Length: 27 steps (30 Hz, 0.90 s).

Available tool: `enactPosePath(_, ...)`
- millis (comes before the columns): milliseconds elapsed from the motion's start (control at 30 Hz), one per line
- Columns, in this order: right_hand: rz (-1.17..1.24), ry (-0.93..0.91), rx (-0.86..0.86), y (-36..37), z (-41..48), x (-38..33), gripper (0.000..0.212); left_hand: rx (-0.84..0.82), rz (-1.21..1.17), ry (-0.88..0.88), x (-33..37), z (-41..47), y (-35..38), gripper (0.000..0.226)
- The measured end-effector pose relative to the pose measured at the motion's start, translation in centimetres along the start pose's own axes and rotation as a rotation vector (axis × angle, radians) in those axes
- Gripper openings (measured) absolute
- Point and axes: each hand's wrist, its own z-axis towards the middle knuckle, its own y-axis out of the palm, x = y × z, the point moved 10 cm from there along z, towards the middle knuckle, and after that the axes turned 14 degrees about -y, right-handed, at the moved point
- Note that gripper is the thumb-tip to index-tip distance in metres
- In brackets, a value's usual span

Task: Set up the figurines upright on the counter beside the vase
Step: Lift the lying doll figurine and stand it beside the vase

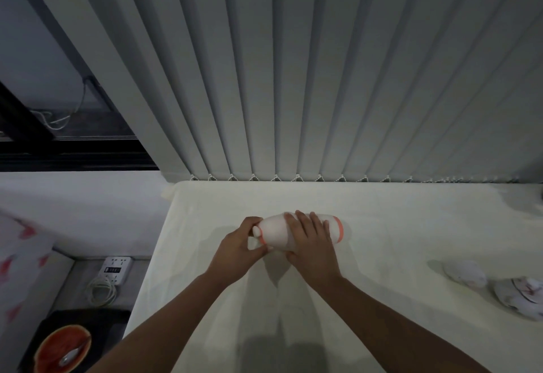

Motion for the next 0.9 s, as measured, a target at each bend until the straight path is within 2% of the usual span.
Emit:
enactPosePath(167, 0.127, 0.000, -0.020, -0.9, -0.1, 1.1, 0.084, -0.016, -0.089, 0.004, 1.1, -0.4, 0.3, 0.050)
enactPosePath(267, 0.264, 0.030, -0.097, -1.6, -0.2, 1.6, 0.086, -0.029, -0.154, 0.005, 2.3, -0.8, 0.3, 0.045)
enactPosePath(400, 0.504, 0.120, -0.125, -3.3, -0.3, 2.7, 0.087, -0.064, -0.288, -0.014, 3.6, -0.9, 0.3, 0.042)
enactPosePath(500, 0.718, 0.187, -0.127, -4.1, -1.1, 2.9, 0.077, -0.091, -0.367, -0.012, 5.0, -1.0, 0.3, 0.048)
enactPosePath(900, 1.096, 0.190, -0.245, -5.0, -5.0, 2.7, 0.070, -0.253, -0.414, 0.040, 8.3, -3.7, 1.8, 0.049)
